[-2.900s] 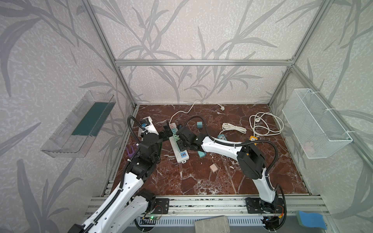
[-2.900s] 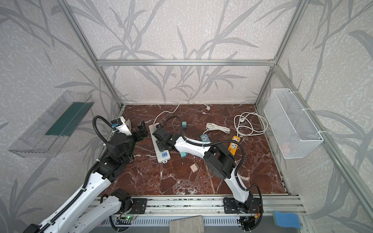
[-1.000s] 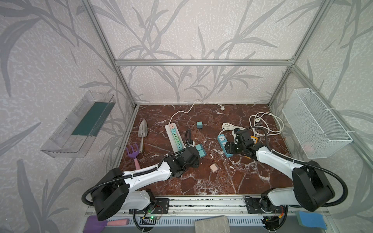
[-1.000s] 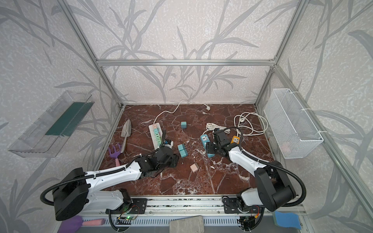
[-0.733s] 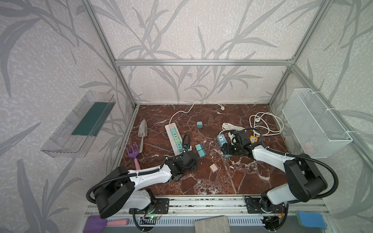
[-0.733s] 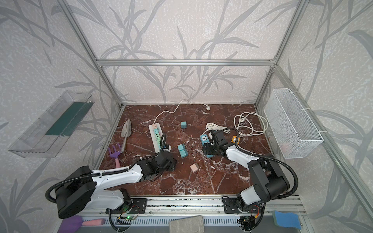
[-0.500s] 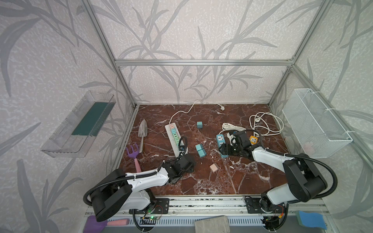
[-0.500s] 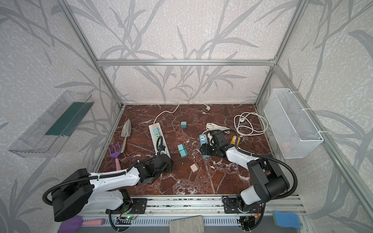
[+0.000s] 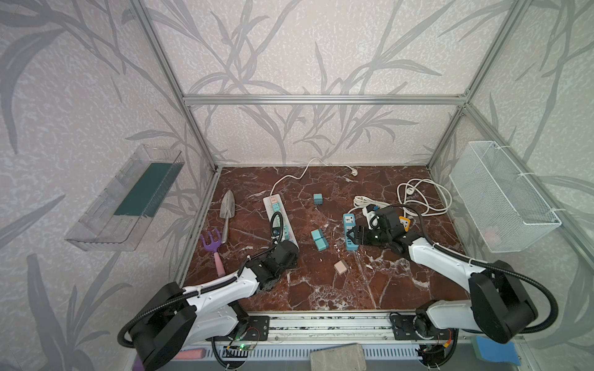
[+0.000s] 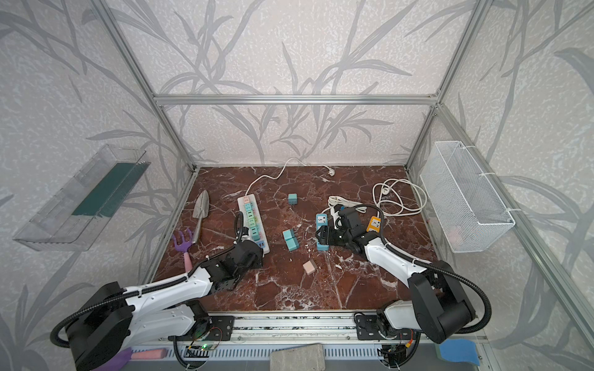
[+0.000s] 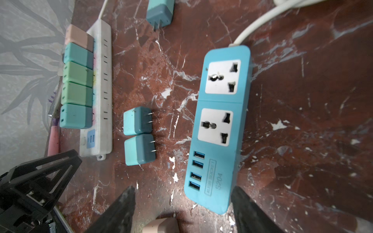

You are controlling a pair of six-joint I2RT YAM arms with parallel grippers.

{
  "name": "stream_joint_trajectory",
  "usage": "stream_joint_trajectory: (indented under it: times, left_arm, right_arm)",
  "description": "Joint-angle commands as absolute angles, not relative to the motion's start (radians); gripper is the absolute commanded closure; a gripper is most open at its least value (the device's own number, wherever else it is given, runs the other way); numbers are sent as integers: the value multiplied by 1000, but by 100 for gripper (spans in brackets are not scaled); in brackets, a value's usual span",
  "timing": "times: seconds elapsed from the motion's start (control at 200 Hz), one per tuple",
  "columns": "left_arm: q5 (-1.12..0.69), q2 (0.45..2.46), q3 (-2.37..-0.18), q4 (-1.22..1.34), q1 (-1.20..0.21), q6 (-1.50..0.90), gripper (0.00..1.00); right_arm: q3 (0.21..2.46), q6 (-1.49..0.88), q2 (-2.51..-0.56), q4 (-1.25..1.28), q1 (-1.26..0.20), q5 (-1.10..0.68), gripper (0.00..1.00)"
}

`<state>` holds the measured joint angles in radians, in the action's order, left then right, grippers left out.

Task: Insert plugs into power strip
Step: Pick up the plug from the top-center of the table.

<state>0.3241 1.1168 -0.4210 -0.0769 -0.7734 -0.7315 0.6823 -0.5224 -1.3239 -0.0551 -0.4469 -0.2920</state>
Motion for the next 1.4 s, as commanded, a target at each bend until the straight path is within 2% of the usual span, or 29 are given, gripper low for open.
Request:
stream_joint_trajectory:
  times: [0.0,0.075,0.215,0.345,0.465,0.595,0.715,0.77,0.87,0.975,1.225,1.395]
  left_arm:
    - [346,1083,-461,-176,-774,-681,52]
    - [426,1055,-463,-237,-765,-693,53]
    - [332,968,-457,-230,-768,-664,55]
    - [324,963,-511,-270,-823,-685,58]
    - [241,1039,-569,-256,-859,-748,58]
    - [197,1160,-661,-251,-916,-711,56]
    - [229,1239,-736,-312,-945,-653,51]
    - [303,1239,-736,-316,-944,-690,48]
    - [352,1244,-757,-279,-900,-652,41]
    - [326,1335,-893,-326,-803,-665,39]
    - [211,1662,-1276,-372,-619,-489,38]
    - [187,1909,-1555,-476,-575,-428,36]
  right_arm:
    - [702,-500,-1284,-126,-449,-269,25]
    - [700,-499,-1262,-135,-450,-271,25]
    - [702,-489,-1209,-181,-449,-260,25]
    - [677,-490,-1157,-215,-449,-228,26]
    - [645,-480,-1124,-249,-449,-197,27]
    - [640,-464,-1100,-306,-449,-122,28]
    - [622,-464,-1058,-312,-449,-84,28]
    - [613,-461,-1043,-309,-449,-89,28]
    - [611,-459,-1044,-299,-449,-99,30]
    - [621,-461,-1056,-277,-449,-114,30]
    - [638,-445,-1075,-241,-449,-103,30]
    - [637,-435,-1086,-216,-449,-114,26]
